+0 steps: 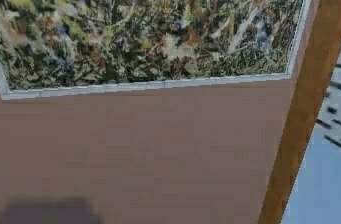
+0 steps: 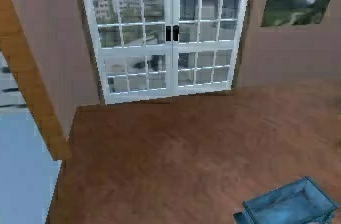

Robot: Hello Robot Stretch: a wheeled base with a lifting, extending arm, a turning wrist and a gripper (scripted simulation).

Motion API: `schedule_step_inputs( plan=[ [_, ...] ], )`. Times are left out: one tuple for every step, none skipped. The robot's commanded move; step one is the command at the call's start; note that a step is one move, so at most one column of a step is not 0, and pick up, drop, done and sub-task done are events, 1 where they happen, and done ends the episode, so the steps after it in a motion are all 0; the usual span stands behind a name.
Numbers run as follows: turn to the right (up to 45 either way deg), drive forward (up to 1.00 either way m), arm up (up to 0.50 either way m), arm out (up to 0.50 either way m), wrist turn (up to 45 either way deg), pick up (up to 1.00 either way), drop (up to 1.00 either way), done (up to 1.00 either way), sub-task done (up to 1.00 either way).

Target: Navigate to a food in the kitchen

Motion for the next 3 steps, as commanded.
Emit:
schedule_step_inputs(
  plan=[
    [45.0,0.0,0.0,0.0,0.0,0.0,0.0,0.0,0.0],
    [27.0,0.0,0.0,0.0,0.0,0.0,0.0,0.0,0.0],
    [0.0,0.7,0.0,0.0,0.0,0.0,0.0,0.0,0.0]
  ],
)
